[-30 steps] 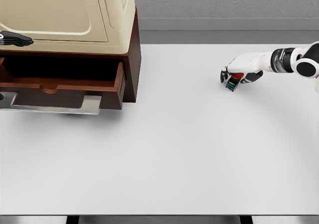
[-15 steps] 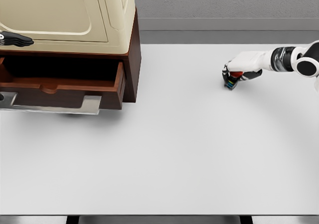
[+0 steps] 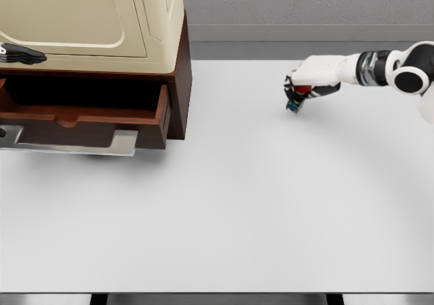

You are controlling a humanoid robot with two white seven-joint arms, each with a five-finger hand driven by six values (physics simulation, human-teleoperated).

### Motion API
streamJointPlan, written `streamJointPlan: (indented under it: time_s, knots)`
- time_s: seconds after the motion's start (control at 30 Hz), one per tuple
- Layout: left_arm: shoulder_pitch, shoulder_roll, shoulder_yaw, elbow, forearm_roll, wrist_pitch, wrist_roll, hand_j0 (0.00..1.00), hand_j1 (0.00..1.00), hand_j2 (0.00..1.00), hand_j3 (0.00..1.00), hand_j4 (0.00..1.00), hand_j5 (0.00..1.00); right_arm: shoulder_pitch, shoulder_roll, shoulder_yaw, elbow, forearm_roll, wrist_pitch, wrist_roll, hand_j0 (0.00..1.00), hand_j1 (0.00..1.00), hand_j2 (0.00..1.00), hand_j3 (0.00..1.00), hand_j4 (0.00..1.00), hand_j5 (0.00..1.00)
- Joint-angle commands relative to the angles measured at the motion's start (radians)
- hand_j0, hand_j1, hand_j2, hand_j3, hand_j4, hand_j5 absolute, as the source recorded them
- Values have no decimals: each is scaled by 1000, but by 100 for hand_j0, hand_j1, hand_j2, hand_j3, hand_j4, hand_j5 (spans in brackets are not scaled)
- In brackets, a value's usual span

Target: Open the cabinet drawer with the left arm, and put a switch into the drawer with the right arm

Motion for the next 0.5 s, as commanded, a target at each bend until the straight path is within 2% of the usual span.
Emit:
streamJointPlan:
  time_s: [0.0,0.1,0.27,0.47]
  knots:
    - [0,1,2,0,7,2,0,97,97,97,97,97,97,0,6,-2,-26,-6,3,0,36,36,36,36,36,36]
    - [0,1,2,0,7,2,0,97,97,97,97,97,97,-6,6,0,-71,-43,3,0,36,36,36,36,36,36]
    - [0,1,2,0,7,1,0,97,97,97,97,97,97,-6,0,9,-230,-49,3,0,36,36,36,36,36,36]
    - [0,1,0,3,7,-2,0,97,97,97,97,97,97,-6,23,9,-296,-49,3,0,36,36,36,36,36,36]
